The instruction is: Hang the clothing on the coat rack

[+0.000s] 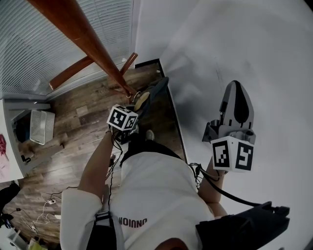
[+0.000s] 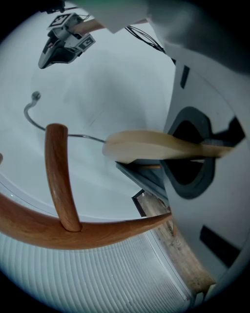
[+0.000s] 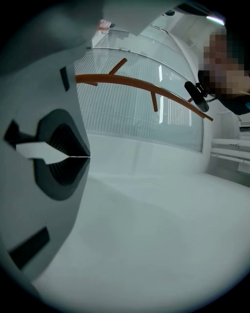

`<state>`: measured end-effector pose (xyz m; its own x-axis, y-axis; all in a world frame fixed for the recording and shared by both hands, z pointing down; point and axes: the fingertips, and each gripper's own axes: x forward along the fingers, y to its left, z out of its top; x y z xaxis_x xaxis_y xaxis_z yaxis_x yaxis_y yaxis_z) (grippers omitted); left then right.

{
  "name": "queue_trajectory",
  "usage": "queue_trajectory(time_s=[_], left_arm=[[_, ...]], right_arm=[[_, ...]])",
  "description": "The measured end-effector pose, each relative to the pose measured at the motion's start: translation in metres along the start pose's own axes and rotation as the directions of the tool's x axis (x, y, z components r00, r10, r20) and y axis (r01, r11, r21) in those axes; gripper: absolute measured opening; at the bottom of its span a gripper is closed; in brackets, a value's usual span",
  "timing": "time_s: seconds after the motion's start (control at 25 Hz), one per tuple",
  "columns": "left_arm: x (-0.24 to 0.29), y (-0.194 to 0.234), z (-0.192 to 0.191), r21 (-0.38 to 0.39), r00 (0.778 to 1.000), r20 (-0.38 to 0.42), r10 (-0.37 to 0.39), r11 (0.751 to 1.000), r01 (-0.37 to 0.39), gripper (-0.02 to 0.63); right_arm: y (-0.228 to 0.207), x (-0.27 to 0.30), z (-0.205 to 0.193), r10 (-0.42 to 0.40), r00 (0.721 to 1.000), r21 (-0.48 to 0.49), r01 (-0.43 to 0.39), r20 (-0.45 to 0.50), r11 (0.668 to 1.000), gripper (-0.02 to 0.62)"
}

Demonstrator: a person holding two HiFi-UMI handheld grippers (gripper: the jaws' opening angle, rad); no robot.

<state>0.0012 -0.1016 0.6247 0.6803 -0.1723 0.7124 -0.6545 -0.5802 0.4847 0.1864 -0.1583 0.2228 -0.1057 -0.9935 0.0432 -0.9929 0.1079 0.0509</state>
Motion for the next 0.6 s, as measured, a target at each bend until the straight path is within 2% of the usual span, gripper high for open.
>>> queue_trajectory(time_s=[0.6], left_arm=[[0.0063,0.0033,-0.0069,-0.019,1.0,-0.022,-0.02,1.0,0.019,0.035]], right_arm=[[-0.0027,0.0023,-0.002,-0.008,1.0,-0.009,0.008,-0.019,1.0,0.021]])
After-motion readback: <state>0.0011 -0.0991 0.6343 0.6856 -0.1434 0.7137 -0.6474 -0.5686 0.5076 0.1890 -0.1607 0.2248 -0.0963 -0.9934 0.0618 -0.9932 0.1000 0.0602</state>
